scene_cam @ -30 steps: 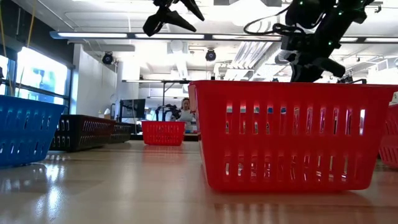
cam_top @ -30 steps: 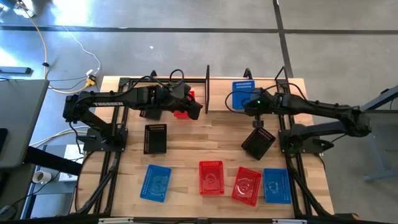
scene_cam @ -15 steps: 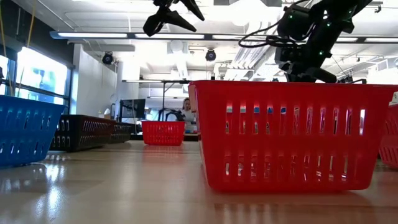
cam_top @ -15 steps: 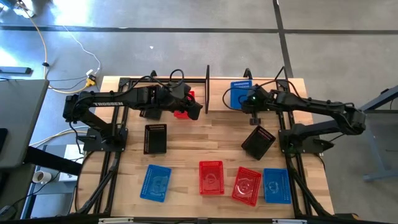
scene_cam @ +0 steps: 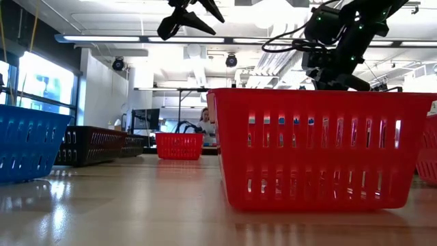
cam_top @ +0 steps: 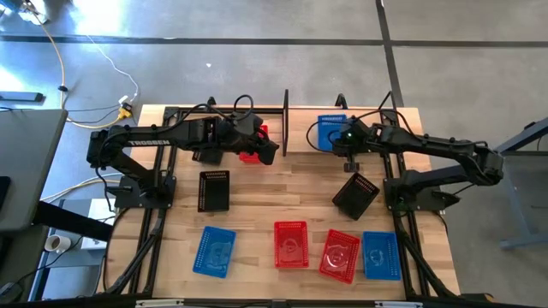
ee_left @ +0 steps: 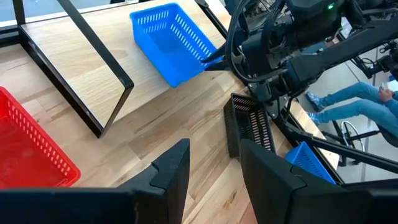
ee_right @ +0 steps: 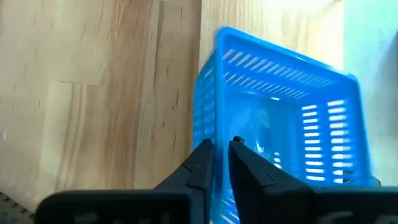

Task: Stack baskets on shelf by color
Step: Put the top middle blue bin on the shelf, then put the top left red bin on the shelf

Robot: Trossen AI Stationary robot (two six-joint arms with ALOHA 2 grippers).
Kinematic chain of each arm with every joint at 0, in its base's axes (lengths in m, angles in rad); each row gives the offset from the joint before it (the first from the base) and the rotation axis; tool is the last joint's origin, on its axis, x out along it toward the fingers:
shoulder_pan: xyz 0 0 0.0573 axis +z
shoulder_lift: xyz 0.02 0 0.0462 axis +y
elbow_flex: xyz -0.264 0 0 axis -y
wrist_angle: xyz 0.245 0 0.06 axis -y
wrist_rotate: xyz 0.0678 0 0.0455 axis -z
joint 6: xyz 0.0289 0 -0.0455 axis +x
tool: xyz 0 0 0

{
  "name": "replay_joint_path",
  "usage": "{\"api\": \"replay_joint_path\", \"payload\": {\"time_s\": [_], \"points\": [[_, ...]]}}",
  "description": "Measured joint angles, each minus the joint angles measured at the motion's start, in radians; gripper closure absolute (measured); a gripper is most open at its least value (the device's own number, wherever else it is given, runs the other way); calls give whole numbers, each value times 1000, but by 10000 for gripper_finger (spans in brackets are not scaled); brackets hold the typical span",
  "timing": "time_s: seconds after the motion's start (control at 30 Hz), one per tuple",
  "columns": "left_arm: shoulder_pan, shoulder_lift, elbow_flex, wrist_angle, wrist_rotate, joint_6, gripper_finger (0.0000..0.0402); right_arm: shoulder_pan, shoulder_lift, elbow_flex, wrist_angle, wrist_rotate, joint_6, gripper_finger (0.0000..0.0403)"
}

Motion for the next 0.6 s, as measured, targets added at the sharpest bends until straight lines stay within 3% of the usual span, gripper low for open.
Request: {"api": "replay_joint_path", "payload": {"time_s": [0.27,0.6], "points": [[0,0,0,0,2,-7,271,0,0,0,-1,84,0,340],[0,0,0,-25,37,-15,271,26,-9,35,-42,92,55,340]]}}
